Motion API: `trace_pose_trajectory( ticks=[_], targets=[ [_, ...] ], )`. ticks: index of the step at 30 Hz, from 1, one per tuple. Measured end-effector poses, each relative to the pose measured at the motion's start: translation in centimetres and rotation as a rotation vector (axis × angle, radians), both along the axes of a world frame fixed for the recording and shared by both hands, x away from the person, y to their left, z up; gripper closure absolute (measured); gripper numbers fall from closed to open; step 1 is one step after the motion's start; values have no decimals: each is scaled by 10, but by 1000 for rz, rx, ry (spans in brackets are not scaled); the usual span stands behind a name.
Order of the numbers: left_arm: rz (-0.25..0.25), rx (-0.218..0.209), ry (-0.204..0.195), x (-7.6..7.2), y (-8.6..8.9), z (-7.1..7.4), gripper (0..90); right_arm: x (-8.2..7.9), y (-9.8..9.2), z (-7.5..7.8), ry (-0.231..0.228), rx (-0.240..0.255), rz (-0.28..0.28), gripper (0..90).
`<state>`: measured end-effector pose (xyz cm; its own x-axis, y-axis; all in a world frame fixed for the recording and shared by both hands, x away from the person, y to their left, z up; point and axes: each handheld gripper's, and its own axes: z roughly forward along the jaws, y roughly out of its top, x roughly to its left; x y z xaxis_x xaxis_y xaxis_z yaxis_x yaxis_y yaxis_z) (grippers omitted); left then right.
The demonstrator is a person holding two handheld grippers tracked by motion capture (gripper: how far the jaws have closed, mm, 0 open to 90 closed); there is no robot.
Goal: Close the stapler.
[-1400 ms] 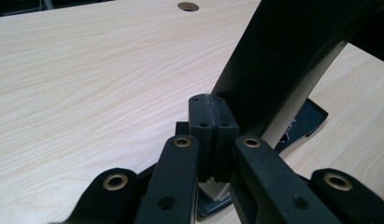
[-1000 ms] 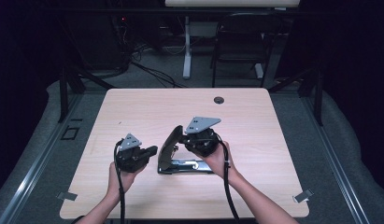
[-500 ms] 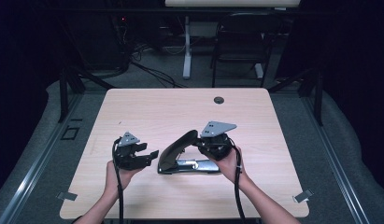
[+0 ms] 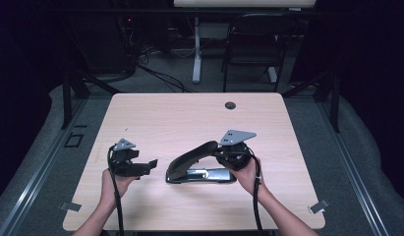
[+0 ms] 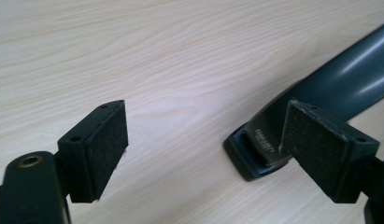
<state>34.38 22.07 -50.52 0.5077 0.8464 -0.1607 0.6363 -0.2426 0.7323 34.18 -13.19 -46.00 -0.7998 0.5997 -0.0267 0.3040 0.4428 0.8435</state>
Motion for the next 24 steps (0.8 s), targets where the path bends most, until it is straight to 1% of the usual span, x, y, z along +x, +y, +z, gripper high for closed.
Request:
trace_pose_trajectory(
  ticks=[2, 3, 4, 8, 9, 10, 14, 18, 21, 22, 24],
  targets=[
    [24, -8, 9, 1, 4, -1, 98, 0, -2, -1, 5, -4, -4, 900],
    [27, -8, 12, 1, 5, -1, 76, 0, -6, -3, 19, -8, -11, 900],
    [30, -10, 10, 1, 6, -2, 76, 0, -6, -3, 19, -8, -11, 900],
    [21, -5, 10, 1, 5, -1, 63, 1, -16, -9, 40, -11, -34, 900],
    [23, -7, 4, 1, 4, -1, 61, 1, -17, -10, 43, -14, -38, 900],
    [13, -1, 9, 2, 4, -1, 59, 1, -18, -11, 51, -17, -40, 900],
    [10, -1, 5, 2, 3, -1, 49, 1, -21, -13, 58, -35, -46, 900],
    [14, -4, 0, 2, 2, -1, 46, 2, -25, -16, 71, -32, -59, 900],
    [8, -1, 3, 2, 3, -1, 45, 4, -30, -18, 103, -21, -73, 900],
    [4, 4, 11, 2, 3, -1, 46, 5, -32, -19, 118, -19, -74, 900],
    [-3, 7, 15, 2, 2, -2, 51, 6, -35, -21, 137, -26, -84, 900]
  ],
)
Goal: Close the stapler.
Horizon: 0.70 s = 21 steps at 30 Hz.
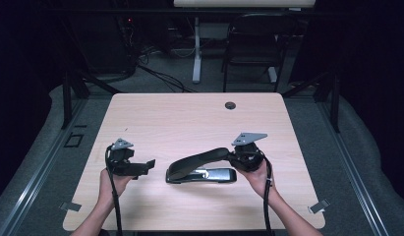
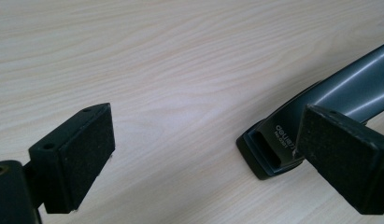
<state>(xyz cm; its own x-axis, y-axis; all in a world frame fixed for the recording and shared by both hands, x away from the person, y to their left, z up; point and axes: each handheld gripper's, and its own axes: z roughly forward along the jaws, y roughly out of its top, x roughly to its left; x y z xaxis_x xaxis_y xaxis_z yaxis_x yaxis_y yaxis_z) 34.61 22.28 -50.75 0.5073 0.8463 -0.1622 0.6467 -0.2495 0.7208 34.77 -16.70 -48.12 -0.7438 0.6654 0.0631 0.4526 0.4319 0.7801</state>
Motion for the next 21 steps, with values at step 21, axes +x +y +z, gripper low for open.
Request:
trace_pose_trajectory(
  ticks=[21],
  targets=[
    [-32, 9, 6, 0, -1, -1, 52, 10, -10, -26, 69, -141, -46, 900]
  ],
)
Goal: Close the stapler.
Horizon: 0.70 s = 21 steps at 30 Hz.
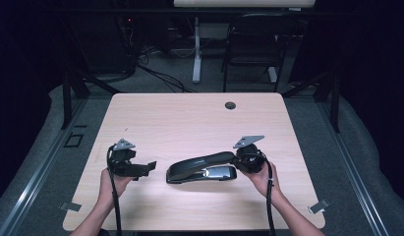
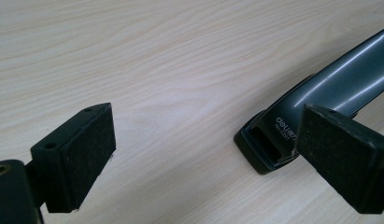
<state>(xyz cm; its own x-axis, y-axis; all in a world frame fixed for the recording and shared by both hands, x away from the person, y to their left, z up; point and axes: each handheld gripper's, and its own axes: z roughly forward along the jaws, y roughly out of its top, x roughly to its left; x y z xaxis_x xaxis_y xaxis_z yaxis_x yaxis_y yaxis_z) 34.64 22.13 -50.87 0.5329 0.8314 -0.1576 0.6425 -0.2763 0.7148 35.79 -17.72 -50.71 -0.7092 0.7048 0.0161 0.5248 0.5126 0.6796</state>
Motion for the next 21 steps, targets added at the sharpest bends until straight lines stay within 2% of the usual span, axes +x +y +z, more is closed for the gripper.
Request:
trace_pose_trajectory(
  ticks=[6, 12, 14, 17, 21],
  targets=[
    [0, 0, 2, 0, -1, -1, 50, 1, -2, -7, 22, -25, 4, 900],
    [2, 2, -2, 0, -1, -1, 49, 4, -4, -15, 68, -42, -2, 887],
    [4, 2, -4, 0, -1, -1, 49, 5, -5, -16, 67, -37, -1, 884],
    [5, 4, -6, 0, 0, -1, 49, 4, -7, -15, 63, -64, 1, 883],
    [2, 5, 0, 0, -1, -1, 49, 5, -19, -13, 57, -57, -34, 883]
  ],
)
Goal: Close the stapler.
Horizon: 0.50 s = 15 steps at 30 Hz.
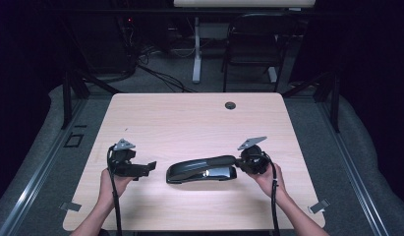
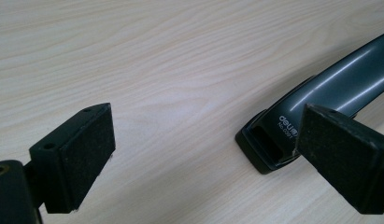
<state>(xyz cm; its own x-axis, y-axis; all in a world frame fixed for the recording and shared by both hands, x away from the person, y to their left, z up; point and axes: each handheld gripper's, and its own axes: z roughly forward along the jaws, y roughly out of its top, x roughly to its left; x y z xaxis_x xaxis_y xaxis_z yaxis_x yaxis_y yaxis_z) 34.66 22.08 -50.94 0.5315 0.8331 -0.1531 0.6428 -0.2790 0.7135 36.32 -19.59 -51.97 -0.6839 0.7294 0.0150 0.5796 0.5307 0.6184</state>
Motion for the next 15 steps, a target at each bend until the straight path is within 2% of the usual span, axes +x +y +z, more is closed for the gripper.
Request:
trace_pose_trajectory(
  ticks=[2, 5, 8, 11, 15],
  targets=[
    [3, -5, -4, 0, -1, 0, 49, 0, -6, 7, -26, 25, -17, 884],
    [-3, -1, -5, 1, -2, -1, 49, -4, -10, 24, -93, 74, -31, 885],
    [-7, 2, 1, 1, -2, -1, 49, -11, -6, 42, -148, 111, -11, 885],
    [0, -3, -6, 0, -1, 0, 44, -16, 1, 49, -159, 120, 22, 884],
    [-1, -5, -6, 0, -1, 0, 40, -17, 11, 45, -130, 95, 59, 884]
  ],
)
